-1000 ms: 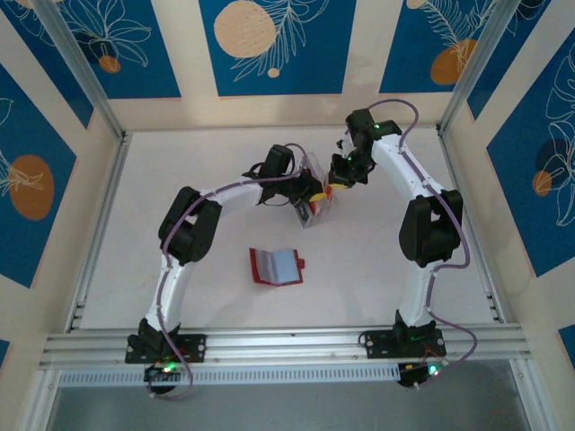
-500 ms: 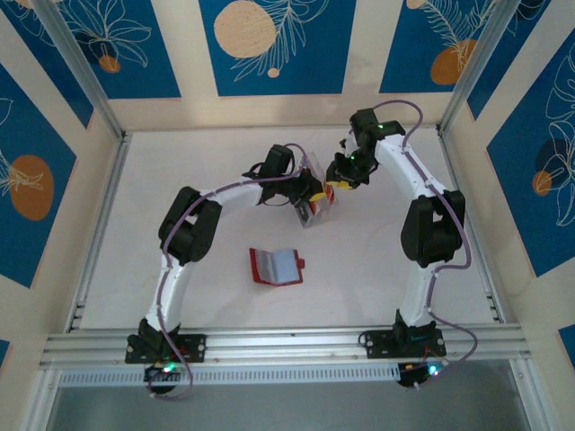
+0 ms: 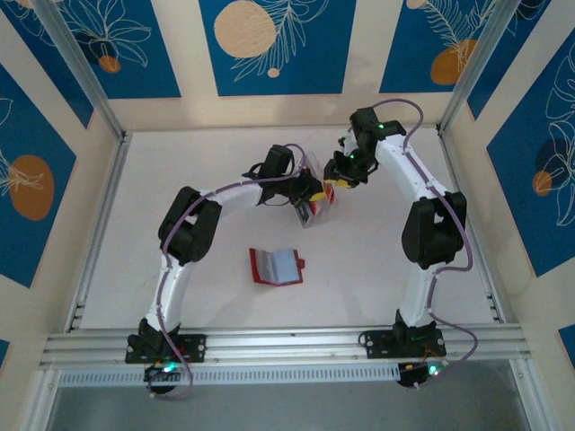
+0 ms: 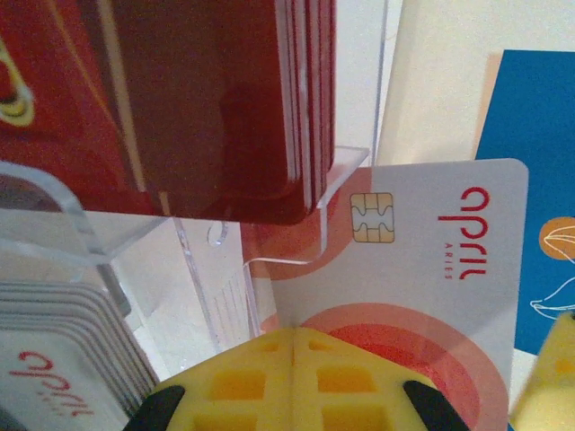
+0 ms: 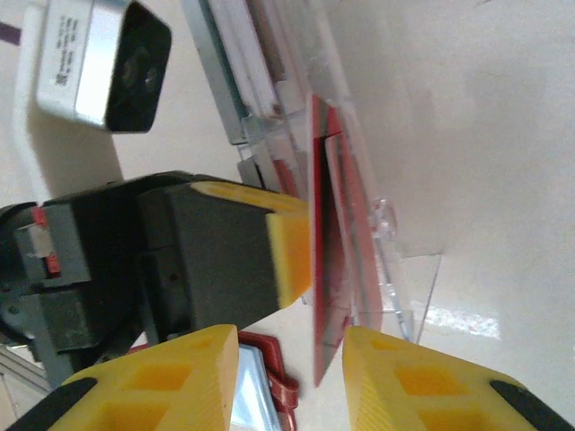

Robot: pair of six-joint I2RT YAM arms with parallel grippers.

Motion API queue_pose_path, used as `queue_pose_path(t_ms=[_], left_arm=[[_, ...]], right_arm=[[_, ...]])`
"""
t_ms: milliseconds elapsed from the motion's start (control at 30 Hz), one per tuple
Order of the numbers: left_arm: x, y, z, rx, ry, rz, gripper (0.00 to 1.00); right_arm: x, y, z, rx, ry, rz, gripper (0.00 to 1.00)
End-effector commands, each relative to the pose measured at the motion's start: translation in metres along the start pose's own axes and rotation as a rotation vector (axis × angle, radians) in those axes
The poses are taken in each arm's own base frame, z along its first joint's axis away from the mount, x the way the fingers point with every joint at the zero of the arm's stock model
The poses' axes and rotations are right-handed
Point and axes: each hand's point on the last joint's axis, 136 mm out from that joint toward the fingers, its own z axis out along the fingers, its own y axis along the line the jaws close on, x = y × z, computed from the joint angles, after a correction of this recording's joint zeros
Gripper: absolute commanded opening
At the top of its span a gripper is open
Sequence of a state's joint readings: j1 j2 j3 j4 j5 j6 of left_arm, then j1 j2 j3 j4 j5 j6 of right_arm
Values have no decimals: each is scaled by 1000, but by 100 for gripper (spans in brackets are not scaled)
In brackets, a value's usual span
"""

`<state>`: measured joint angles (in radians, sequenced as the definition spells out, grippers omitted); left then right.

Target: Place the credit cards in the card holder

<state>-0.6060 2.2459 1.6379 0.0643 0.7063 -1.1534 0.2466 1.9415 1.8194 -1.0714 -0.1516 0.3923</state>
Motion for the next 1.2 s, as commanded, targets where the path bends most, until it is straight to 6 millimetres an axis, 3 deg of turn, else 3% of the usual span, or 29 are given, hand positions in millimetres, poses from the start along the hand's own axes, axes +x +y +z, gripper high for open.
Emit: queue_pose_path(t_ms=[0,167,433,1167], left_arm=[[2,-13,-10,18,-3,7,0],[2,-11,-9,16,-3,8,0],[3,-10,-10,14,-2,11,0],[3,-8,-9,14,-5,8,0]], right_arm=[[-1,4,-1,34,7,-36,34],[0,-2,6,110,23,-46,28],[0,-10,8,201,18,-61,28],[4,-9,23,205,61,-68,20]])
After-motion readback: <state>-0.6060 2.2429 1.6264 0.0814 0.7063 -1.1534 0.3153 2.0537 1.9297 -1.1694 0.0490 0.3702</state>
